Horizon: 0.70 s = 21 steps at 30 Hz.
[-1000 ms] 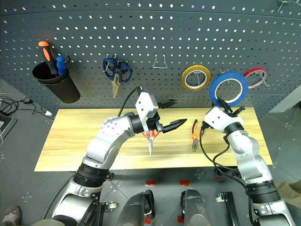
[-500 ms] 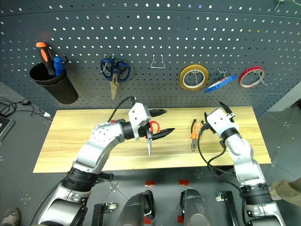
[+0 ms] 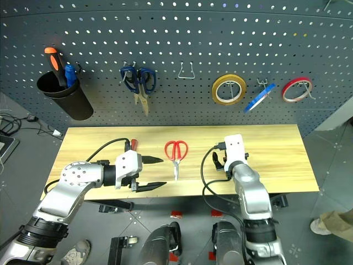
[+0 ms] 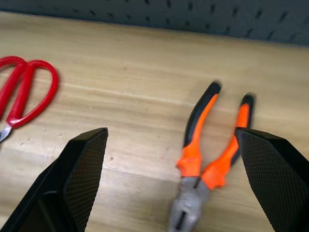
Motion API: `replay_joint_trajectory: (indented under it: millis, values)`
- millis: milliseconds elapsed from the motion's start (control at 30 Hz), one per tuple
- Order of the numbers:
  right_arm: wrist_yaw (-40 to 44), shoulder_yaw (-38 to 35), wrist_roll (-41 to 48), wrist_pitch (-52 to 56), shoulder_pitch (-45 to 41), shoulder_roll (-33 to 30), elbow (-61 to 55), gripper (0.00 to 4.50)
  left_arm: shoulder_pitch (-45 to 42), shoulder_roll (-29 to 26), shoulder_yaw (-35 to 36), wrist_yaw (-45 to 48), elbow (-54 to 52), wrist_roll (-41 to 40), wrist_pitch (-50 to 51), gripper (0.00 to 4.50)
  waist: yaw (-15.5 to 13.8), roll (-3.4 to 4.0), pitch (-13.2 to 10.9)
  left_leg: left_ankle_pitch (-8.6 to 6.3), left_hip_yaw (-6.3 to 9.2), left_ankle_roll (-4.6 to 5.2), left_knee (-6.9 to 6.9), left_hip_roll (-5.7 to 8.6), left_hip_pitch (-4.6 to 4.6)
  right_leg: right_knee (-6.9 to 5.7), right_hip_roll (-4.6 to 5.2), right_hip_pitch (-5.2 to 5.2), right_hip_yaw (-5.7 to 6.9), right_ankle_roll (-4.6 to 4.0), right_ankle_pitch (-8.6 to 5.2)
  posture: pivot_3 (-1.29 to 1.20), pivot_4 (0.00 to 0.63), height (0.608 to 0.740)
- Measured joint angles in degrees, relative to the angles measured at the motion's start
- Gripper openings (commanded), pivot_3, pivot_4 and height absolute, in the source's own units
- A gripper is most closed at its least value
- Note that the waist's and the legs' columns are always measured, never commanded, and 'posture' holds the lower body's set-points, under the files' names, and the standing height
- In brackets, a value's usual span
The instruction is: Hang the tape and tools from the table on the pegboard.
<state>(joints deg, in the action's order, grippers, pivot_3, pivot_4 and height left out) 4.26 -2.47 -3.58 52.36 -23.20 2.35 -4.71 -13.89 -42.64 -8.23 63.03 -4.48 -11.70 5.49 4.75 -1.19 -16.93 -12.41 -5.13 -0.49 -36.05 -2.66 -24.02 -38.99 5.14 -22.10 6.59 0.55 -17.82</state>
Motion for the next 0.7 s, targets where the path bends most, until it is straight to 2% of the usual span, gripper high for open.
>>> replay_joint_trajectory:
  millis: [200,600,700]
  values:
    - [-7.0,-5.4,0.3,0.3,-7.2,0.9,13.2,4.47,0.2,0.1,-0.1,-0.3,-1.8,0.5,0.1,3.88,0.3,0.03,0.0,0.01,-0.15,-0.01,0.00,-0.01,-0.27,0.08,-0.01,-0.22,-0.06,0.00,-0.01,-0.20,0.328,0.740]
    - [-9.8,-8.9,3.5,-2.2,-14.7,1.0,28.2,4.47,0.2,0.3,-0.4,-1.1,-2.4,0.6,0.4,3.88,0.3,0.06,-0.1,0.00,-0.17,0.00,0.00,-0.04,-0.27,0.04,-0.05,-0.24,-0.10,0.01,-0.01,-0.18,0.326,0.740]
    - [-9.7,-8.6,3.7,-4.6,-15.5,-0.1,30.7,3.86,-0.1,0.6,-0.4,-1.2,-2.4,0.6,0.5,3.88,0.3,0.06,-0.1,0.00,-0.17,0.00,0.00,-0.04,-0.27,0.04,-0.05,-0.24,-0.10,0.01,-0.01,-0.19,0.322,0.740]
